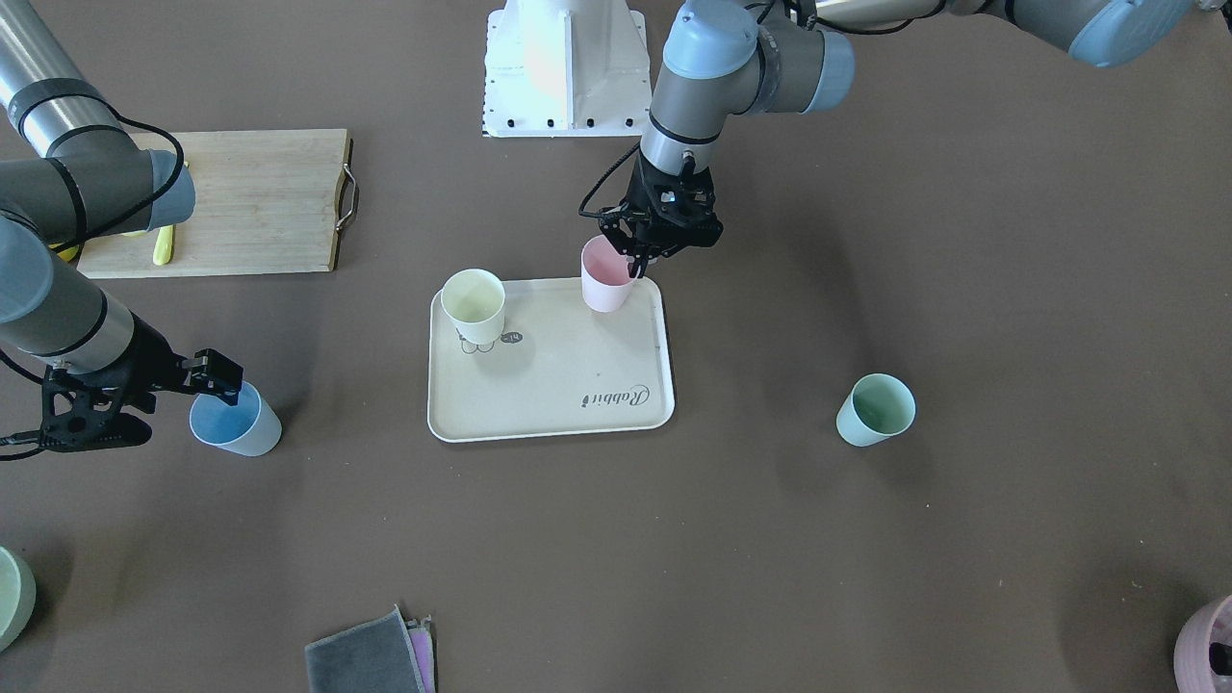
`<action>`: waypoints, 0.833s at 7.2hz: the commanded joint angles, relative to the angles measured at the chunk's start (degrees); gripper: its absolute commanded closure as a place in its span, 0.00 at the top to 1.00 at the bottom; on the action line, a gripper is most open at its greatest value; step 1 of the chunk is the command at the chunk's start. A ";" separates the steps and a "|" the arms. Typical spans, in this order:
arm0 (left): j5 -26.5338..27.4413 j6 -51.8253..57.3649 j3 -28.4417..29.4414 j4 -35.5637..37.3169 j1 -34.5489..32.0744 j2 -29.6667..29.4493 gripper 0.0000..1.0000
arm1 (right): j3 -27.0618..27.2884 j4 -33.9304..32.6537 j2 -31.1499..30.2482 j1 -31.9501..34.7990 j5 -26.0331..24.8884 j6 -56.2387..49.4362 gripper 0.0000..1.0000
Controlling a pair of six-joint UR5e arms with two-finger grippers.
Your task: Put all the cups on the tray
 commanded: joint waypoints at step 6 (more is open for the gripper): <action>-0.02 0.38 3.86 -0.61 -1.74 -1.83 0.72 | -0.25 0.00 0.20 -0.58 -0.09 0.01 0.99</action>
